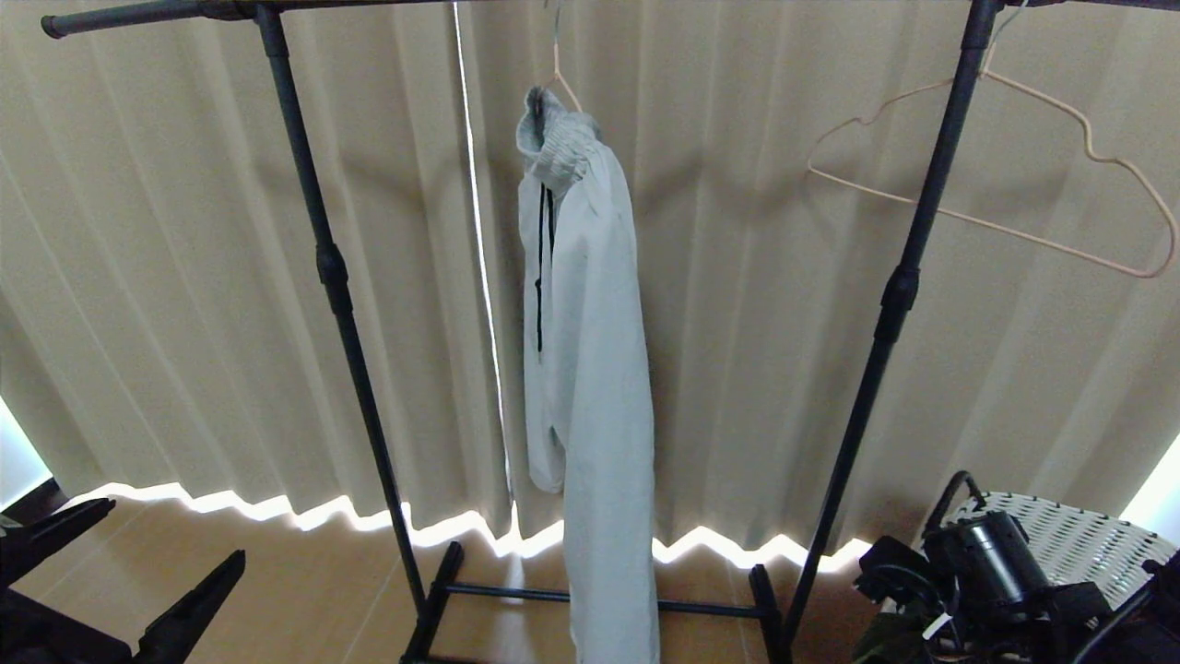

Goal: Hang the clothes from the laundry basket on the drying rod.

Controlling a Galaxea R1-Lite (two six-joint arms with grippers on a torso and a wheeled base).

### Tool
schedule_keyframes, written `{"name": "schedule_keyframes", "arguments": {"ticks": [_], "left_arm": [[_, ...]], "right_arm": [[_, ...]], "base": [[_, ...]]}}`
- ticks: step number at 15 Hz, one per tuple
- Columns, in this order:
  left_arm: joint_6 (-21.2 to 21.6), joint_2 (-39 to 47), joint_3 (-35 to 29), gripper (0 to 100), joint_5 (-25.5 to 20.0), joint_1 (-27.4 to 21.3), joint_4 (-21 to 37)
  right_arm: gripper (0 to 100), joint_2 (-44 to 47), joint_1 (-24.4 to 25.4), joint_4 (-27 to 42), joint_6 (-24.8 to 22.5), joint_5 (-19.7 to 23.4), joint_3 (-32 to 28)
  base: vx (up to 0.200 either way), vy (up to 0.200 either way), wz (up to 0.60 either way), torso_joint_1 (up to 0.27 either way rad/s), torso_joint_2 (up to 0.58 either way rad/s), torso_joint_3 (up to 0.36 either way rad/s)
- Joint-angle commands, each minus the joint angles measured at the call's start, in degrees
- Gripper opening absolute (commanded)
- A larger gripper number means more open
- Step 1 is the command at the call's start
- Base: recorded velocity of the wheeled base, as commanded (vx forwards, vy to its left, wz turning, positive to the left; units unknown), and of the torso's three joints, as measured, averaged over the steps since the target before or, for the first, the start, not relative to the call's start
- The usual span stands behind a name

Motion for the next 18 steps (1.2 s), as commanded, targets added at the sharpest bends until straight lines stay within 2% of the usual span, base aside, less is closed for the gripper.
{"name": "schedule_keyframes", "arguments": {"ticks": [1, 4, 7, 8, 13, 18], "left_arm": [[0.0, 0.0, 0.0, 100, 0.0, 0.0, 0.0], [0.0, 0.0, 0.0, 100, 0.0, 0.1, 0.0], [0.0, 0.0, 0.0, 100, 0.0, 0.0, 0.0], [0.0, 0.0, 0.0, 100, 0.0, 0.0, 0.0], [0.0, 0.0, 0.0, 100, 0.0, 0.1, 0.0], [0.0, -0.1, 0.1, 100, 0.0, 0.0, 0.0]], "right_arm": [[100, 1.1, -0.6, 0.0, 0.0, -0.2, -1.2], [100, 2.9, -1.9, -0.1, 0.0, -2.1, -2.1], [100, 2.9, -2.5, -0.1, 0.0, -2.2, -2.0], [0, 2.9, -2.5, -0.1, 0.0, -2.2, -2.1], [0, 1.6, -2.4, -5.1, 0.0, -2.3, -0.6], [0, -9.3, -1.9, -4.6, -0.4, -2.5, -1.3]], "base": [[0.000, 0.000, 0.00, 0.000, 0.00, 0.000], [0.000, 0.000, 0.00, 0.000, 0.00, 0.000], [0.000, 0.000, 0.00, 0.000, 0.00, 0.000], [0.000, 0.000, 0.00, 0.000, 0.00, 0.000], [0.000, 0.000, 0.00, 0.000, 0.00, 0.000], [0.000, 0.000, 0.00, 0.000, 0.00, 0.000]]}}
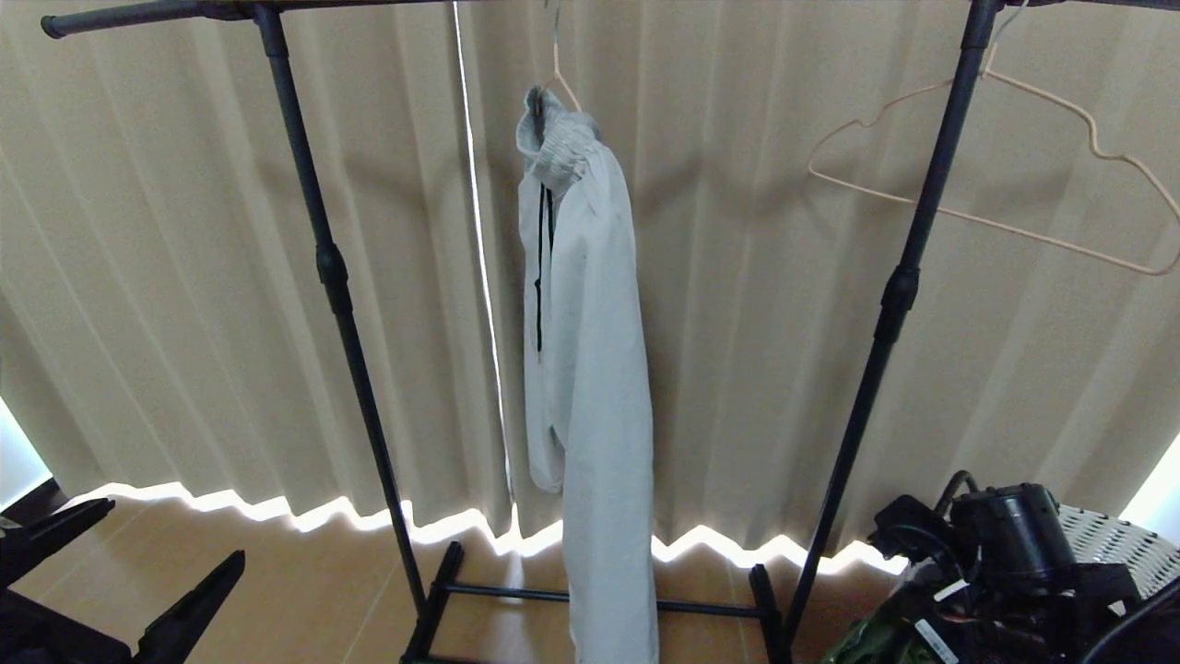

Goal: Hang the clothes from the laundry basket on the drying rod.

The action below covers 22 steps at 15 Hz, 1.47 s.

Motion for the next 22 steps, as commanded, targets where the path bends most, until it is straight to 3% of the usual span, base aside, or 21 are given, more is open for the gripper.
{"name": "schedule_keyframes", "arguments": {"ticks": [1, 7, 10, 12, 18, 22], "left_arm": [[0.1, -0.1, 0.2, 100, 0.0, -0.1, 0.0], [-0.1, -1.1, -2.6, 100, 0.0, -4.8, -0.2], [0.8, -0.9, -4.5, 100, 0.0, -8.9, -0.1], [2.1, -1.1, -3.9, 100, 0.0, -9.1, -0.1], [2.4, -1.1, -3.1, 100, 0.0, -9.2, 0.0], [2.2, -0.5, -2.9, 100, -0.1, -13.5, 0.1]], "right_arm": [[0, -7.8, 0.7, 0.0, 0.0, 0.1, -1.9], [0, -17.2, 5.1, 0.1, 0.2, 0.3, -11.8], [0, -18.3, 8.2, 0.1, 0.3, 0.4, -17.8], [0, -18.3, 8.6, 0.1, 0.3, 0.3, -20.1], [0, -18.1, 8.9, 0.1, 0.3, 0.3, -23.6], [0, -17.0, 10.9, 0.1, 0.3, 0.4, -26.7]], "base": [[0.000, 0.000, 0.00, 0.000, 0.00, 0.000], [0.000, 0.000, 0.00, 0.000, 0.00, 0.000], [0.000, 0.000, 0.00, 0.000, 0.00, 0.000], [0.000, 0.000, 0.00, 0.000, 0.00, 0.000], [-0.200, 0.000, 0.00, 0.002, 0.00, 0.003], [-0.150, 0.000, 0.00, 0.003, 0.00, 0.001]]}}
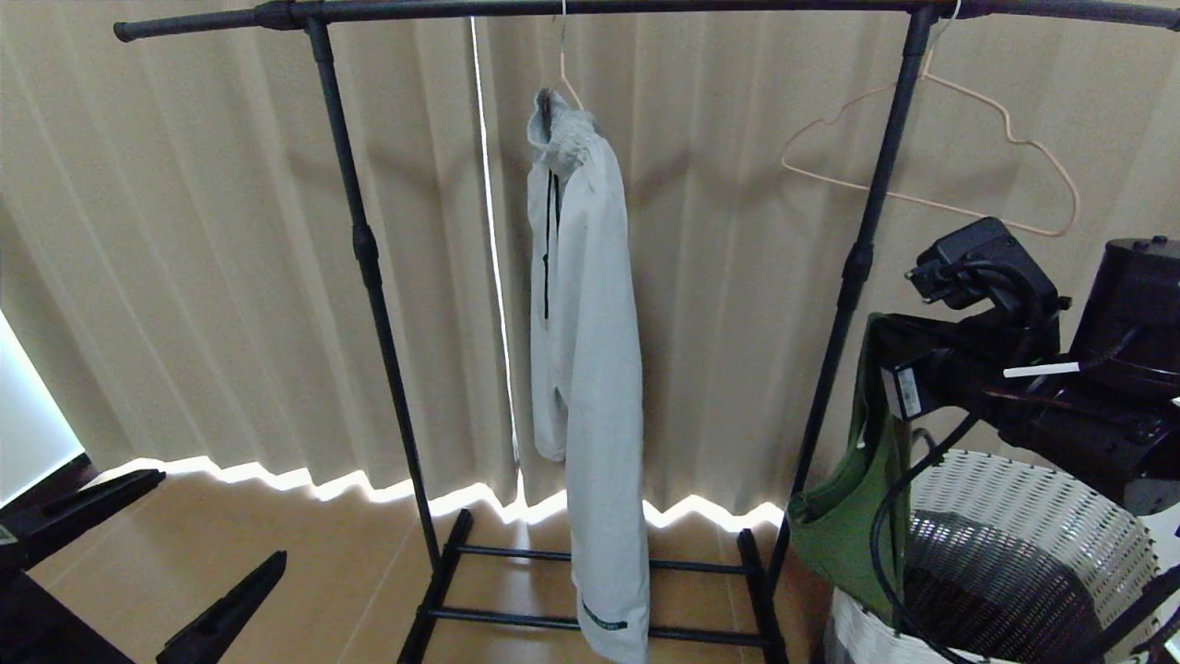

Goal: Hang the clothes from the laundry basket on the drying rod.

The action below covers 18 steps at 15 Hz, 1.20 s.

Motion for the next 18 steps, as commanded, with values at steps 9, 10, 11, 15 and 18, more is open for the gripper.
{"name": "schedule_keyframes", "arguments": {"ticks": [9, 10, 11, 15, 18], "left_arm": [[-2.7, 22.1, -13.5, 100, -1.1, -19.7, -0.3], [-5.0, 25.5, -16.0, 100, -0.8, -22.3, -0.3], [-6.1, 27.4, -17.3, 100, -0.7, -23.7, -0.3], [-11.7, 42.7, -28.4, 100, -1.2, -27.6, -0.5], [-16.0, 49.9, -36.4, 100, -1.4, -29.0, -0.5]], "right_arm": [[0, 7.6, 15.3, -0.3, 8.2, 1.0, -13.0], [0, 7.7, 16.5, -0.3, 8.8, 1.5, -13.5], [0, 7.7, 16.9, -0.5, 8.8, 1.6, -13.6], [0, 6.3, 19.7, -1.0, 10.8, 2.7, -13.5], [0, 4.4, 21.4, -0.9, 12.4, 5.2, -13.3]], "base": [[0.000, 0.000, 0.00, 0.000, 0.00, 0.000], [0.000, 0.000, 0.00, 0.000, 0.00, 0.000], [0.000, 0.000, 0.00, 0.000, 0.00, 0.000], [0.000, 0.000, 0.00, 0.000, 0.00, 0.000], [0.000, 0.000, 0.00, 0.000, 0.00, 0.000]]}}
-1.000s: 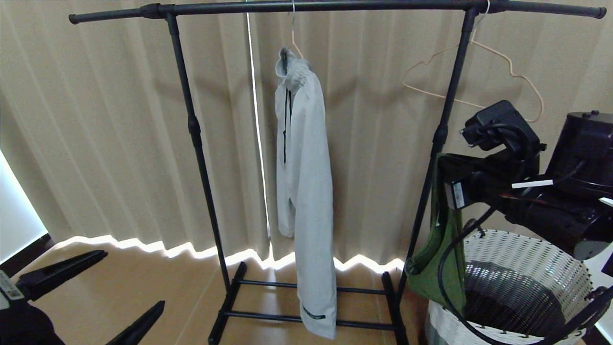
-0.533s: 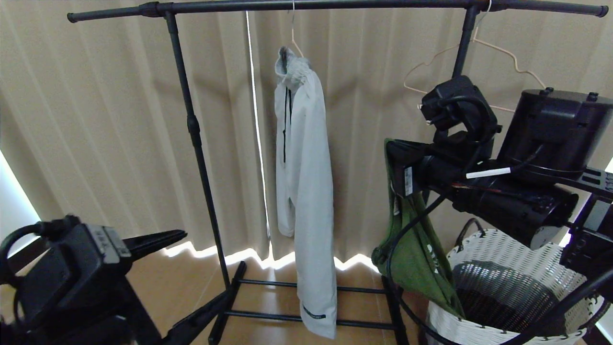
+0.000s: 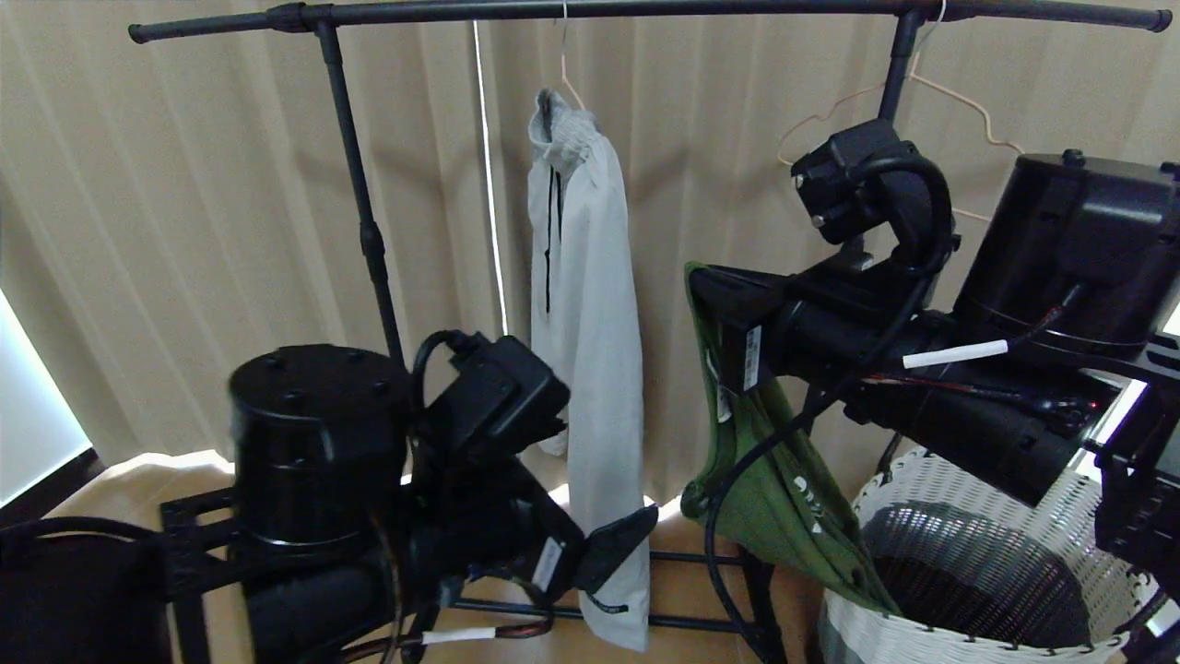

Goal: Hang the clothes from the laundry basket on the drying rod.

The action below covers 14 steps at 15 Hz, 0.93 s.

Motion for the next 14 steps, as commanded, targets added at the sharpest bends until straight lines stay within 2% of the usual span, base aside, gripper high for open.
{"name": "schedule_keyframes", "arguments": {"ticks": [1, 3, 9, 11, 12, 14], "left_arm": [[-1.5, 10.0, -7.0, 100, -0.4, -1.1, -0.1], [-1.6, 12.7, -8.5, 100, -3.2, -0.8, -1.3], [-3.2, 19.7, -9.0, 100, -4.5, 3.7, -7.5], [-3.5, 20.5, -8.9, 100, -6.1, 4.2, -8.5], [-5.2, 20.4, -8.9, 100, -7.6, 4.0, -8.5], [-6.1, 20.4, -8.7, 100, -8.5, 3.7, -8.5]], "right_arm": [[0, -1.4, 0.6, 0.0, 0.1, 0.3, 0.3], [0, -2.0, 2.0, 0.0, 0.1, 0.3, 0.2], [0, -2.4, 2.3, 0.0, 0.1, 0.3, 0.3], [0, -2.4, 2.7, 0.0, 0.1, 0.3, 0.2], [0, -2.3, 3.1, 0.0, 0.1, 0.4, 0.0], [0, -2.4, 3.4, -0.1, 0.1, 1.9, -0.1]], "base": [[0.000, 0.000, 0.00, 0.000, 0.00, 0.000], [0.000, 0.000, 0.00, 0.000, 0.00, 0.000], [0.000, 0.000, 0.00, 0.000, 0.00, 0.000], [0.000, 0.000, 0.00, 0.000, 0.00, 0.000], [0.000, 0.000, 0.00, 0.000, 0.00, 0.000], [0.000, 0.000, 0.00, 0.000, 0.00, 0.000]]}}
